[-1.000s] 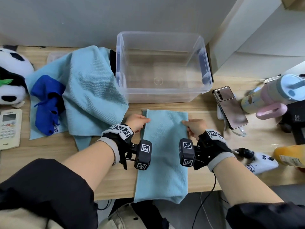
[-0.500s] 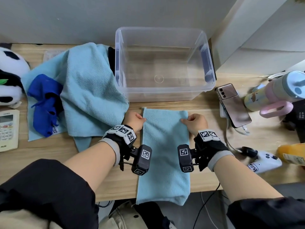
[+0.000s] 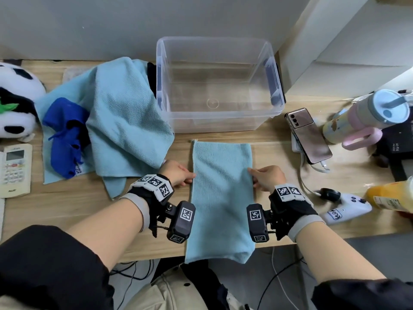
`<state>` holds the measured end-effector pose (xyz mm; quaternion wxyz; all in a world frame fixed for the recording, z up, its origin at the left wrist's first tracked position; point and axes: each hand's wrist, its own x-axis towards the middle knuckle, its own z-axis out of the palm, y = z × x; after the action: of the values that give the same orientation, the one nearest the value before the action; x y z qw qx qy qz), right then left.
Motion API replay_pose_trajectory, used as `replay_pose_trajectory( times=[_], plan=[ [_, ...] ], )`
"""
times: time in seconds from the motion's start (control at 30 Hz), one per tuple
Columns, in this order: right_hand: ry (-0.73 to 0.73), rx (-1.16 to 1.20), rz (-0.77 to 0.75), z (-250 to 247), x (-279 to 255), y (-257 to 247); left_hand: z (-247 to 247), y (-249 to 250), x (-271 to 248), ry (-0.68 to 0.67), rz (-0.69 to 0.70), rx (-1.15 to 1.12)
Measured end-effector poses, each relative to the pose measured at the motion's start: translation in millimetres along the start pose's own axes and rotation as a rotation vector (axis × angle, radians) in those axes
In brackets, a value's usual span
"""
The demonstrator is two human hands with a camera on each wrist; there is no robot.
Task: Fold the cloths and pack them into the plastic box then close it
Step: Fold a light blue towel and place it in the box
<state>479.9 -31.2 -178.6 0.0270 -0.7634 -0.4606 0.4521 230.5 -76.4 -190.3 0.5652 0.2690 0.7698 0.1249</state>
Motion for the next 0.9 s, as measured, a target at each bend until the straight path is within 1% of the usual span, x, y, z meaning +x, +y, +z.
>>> replay_pose_trajectory(
  times=[0.1,0.2,0.27,0.43,0.57,0.7,0.83,0.9],
  plan=[
    [-0.057,0.032,0.043,0.6,-5.2,11.6,3.6,-12.0,-9.1,-0.040,-0.031,-0.004],
    [-0.074,0.082,0.073,3.0,-8.5,20.1,10.3,-19.8,-15.9,-0.028,-0.022,0.013],
    [-0.069,0.065,0.050,6.2,-10.5,23.2,15.5,-22.6,-19.3,-0.007,-0.003,0.040],
    [0.003,-0.061,-0.043,17.0,-13.6,24.6,21.5,-24.7,-19.6,0.073,0.006,0.097],
    [0.033,-0.095,-0.068,19.0,-14.4,24.2,19.4,-26.0,-18.2,0.087,0.022,0.138],
    [0.060,-0.127,-0.087,18.2,-14.5,21.9,21.0,-28.7,-16.5,0.137,0.069,0.206],
    [0.103,-0.117,-0.099,19.9,-9.1,14.1,16.5,-23.8,-10.8,0.133,0.065,0.219],
    [0.116,-0.119,-0.103,20.8,-4.7,7.8,11.9,-17.8,-7.9,0.154,0.067,0.235]
  ],
)
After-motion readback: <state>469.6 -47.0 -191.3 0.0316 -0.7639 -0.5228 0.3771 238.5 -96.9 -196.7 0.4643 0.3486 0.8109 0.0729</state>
